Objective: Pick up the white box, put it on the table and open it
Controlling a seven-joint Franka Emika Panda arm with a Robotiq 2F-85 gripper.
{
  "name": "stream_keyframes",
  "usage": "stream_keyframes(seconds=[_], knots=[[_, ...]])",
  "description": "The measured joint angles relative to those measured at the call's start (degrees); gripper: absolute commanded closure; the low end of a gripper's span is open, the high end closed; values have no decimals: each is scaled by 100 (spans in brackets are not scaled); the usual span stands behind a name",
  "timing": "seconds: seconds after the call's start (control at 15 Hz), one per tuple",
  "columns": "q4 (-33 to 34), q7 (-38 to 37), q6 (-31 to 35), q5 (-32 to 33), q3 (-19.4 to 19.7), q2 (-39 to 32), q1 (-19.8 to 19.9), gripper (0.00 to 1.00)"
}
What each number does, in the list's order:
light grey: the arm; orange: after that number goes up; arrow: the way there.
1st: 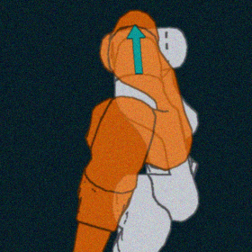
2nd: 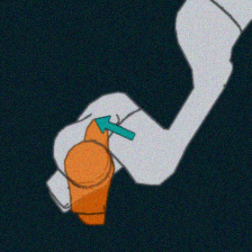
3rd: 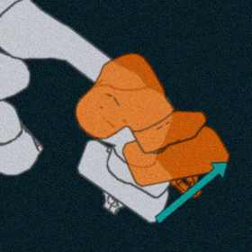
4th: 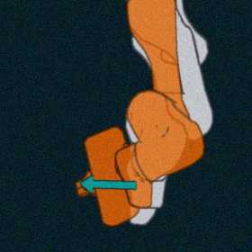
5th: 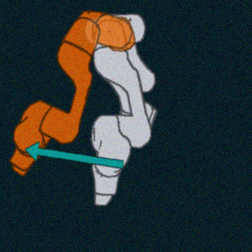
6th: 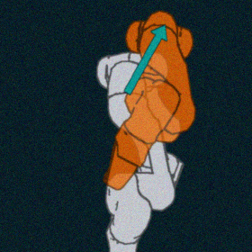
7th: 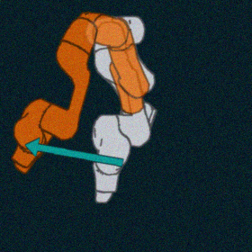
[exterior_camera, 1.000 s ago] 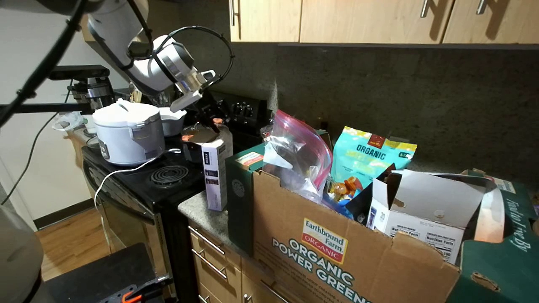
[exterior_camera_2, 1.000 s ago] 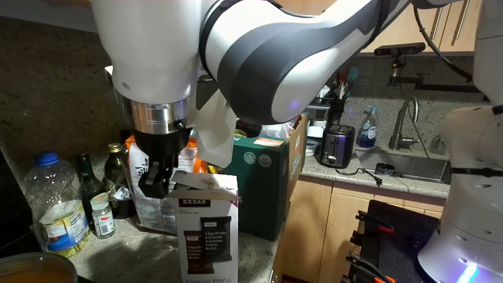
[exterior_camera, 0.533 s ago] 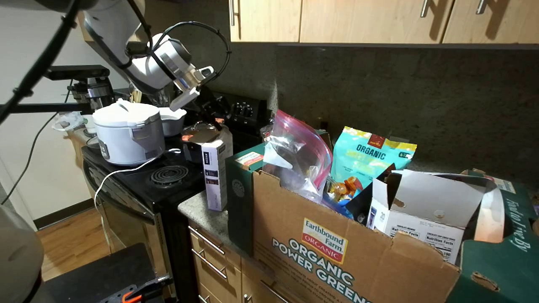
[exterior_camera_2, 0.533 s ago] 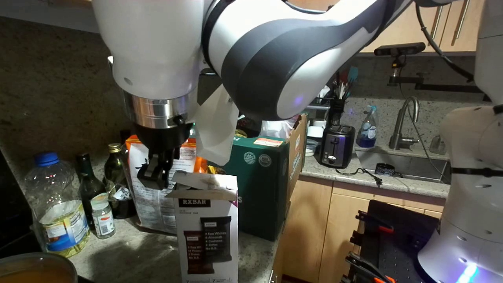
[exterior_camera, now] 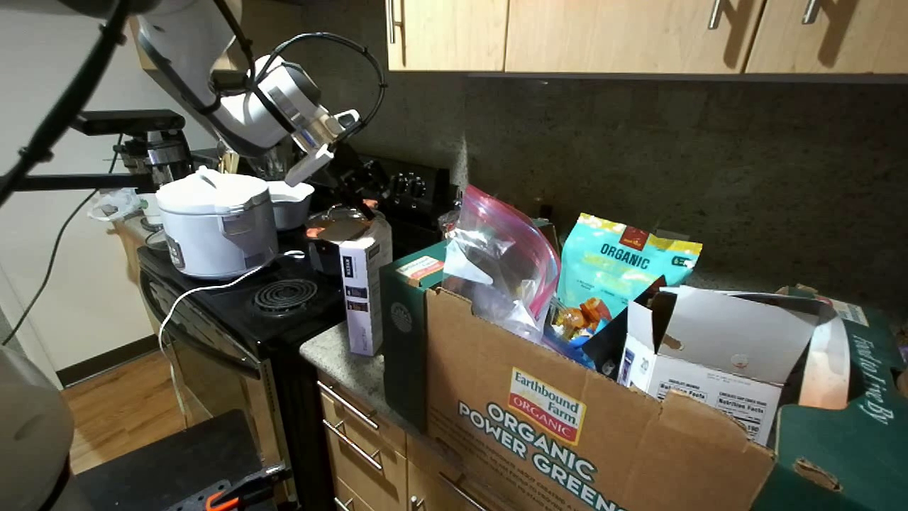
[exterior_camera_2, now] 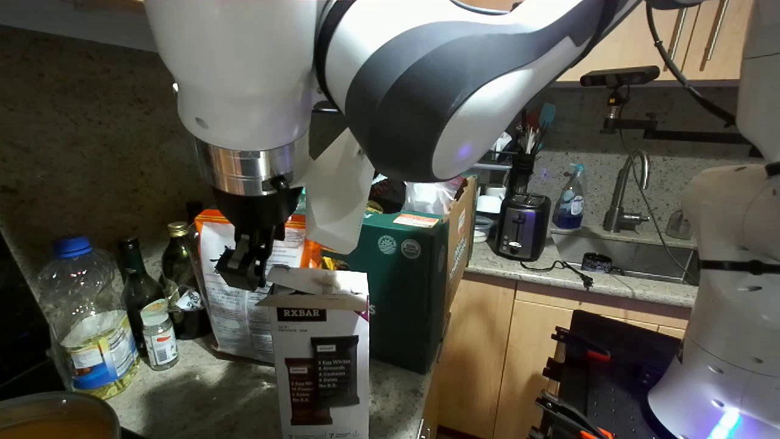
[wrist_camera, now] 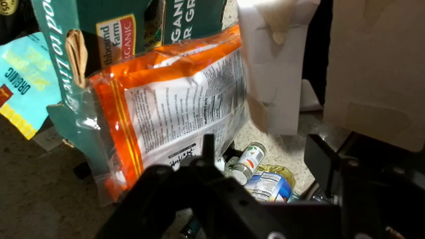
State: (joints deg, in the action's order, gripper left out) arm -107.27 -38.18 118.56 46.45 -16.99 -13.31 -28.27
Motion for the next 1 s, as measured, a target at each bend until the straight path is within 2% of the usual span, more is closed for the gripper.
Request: stream_keyframes(seconds=[0.4, 0.67, 0.8, 1.0], knots=[[-4, -56, -84, -46, -32, 16, 0, 29], [-24, -57, -86, -108, -50, 16, 0, 32], [-26, -63, -94, -108, -49, 16, 2, 56], [-27, -66, -127, -112, -49, 16, 2, 79]])
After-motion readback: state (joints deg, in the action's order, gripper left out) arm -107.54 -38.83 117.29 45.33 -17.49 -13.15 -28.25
